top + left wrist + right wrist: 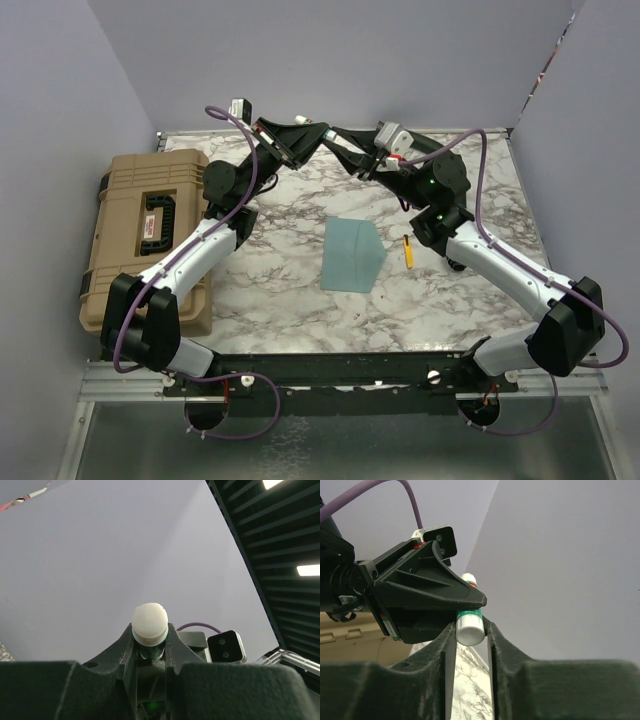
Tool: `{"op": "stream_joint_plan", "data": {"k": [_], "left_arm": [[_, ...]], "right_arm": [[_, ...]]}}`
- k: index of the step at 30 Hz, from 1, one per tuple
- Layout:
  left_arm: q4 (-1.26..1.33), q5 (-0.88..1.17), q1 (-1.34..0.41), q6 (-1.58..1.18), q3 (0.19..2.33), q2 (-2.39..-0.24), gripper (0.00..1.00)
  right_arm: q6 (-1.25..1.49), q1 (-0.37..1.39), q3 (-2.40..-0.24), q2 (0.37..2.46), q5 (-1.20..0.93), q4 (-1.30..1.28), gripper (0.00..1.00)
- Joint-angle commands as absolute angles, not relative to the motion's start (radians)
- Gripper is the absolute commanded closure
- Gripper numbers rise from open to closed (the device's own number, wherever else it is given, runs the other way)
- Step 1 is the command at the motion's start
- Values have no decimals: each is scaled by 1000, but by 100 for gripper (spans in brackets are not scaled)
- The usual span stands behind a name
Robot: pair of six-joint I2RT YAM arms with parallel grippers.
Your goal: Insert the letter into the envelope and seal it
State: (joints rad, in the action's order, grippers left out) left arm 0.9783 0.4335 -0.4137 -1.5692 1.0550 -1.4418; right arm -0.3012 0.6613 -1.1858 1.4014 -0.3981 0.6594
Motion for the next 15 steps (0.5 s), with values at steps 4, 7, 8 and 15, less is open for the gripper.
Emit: {"op": "stream_joint_plan", "data": {"k": [4,7,8,15], "left_arm": [[969,467,-421,-1558,1041,-1421,100],[959,469,-410,-1553,1020,-1414,85],[956,469,-406,-1549,1016,-1410,75],[943,481,-354,-1523,993,-1386,32]], "right_arm": [[-249,665,-1200,1413,-438,717,91],[-211,663,-1195,1408,-437,732,99],[-201,660,-1196,1408,-439,721,99],[-100,626,-1132,1383,-473,733,99]]}}
